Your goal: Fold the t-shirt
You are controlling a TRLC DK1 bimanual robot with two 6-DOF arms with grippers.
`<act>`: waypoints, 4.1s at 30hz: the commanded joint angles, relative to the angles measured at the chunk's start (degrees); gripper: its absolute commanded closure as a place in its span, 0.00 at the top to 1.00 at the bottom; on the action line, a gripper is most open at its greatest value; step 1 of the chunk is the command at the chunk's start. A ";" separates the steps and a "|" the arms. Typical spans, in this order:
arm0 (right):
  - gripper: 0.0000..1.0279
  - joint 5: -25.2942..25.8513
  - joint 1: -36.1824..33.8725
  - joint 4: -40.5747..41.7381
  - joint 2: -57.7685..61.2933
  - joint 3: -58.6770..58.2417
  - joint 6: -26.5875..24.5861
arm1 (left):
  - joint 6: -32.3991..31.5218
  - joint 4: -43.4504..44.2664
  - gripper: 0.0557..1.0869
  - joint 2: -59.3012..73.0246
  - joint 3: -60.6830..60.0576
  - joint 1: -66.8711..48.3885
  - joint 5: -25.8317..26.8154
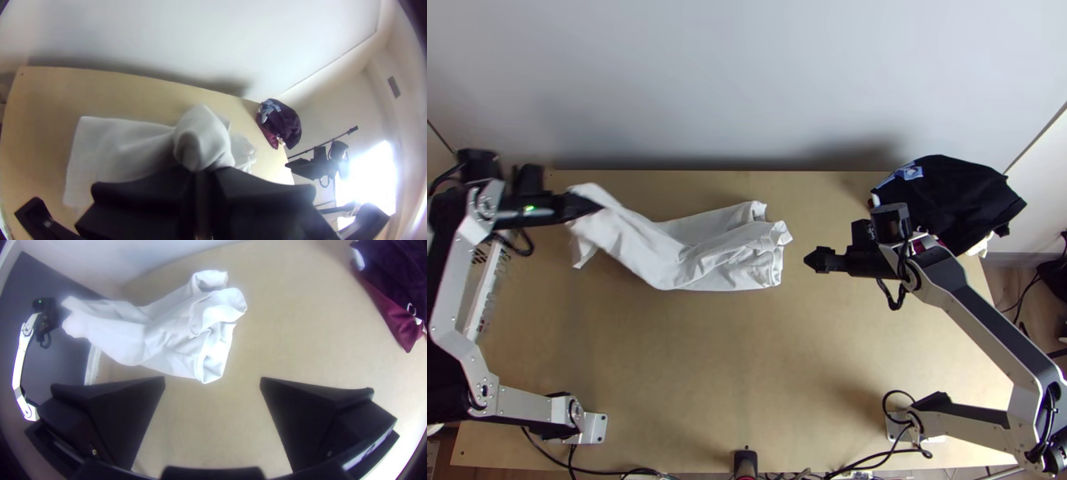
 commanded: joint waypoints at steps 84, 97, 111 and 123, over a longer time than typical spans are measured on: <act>0.96 -3.50 5.45 44.37 13.80 -22.65 22.73 | -9.32 16.63 0.95 -26.33 -20.53 -30.57 -43.18; 0.96 -4.21 5.98 45.78 27.77 -6.48 24.40 | -9.23 15.22 0.95 -30.11 -21.06 -26.53 -43.27; 0.89 -3.33 10.19 29.35 36.21 8.90 17.46 | -8.96 13.73 0.95 -31.78 -22.55 -22.84 -43.18; 0.03 2.56 6.50 28.82 22.85 1.96 7.79 | -8.52 11.62 0.95 -34.77 -23.26 -20.64 -43.18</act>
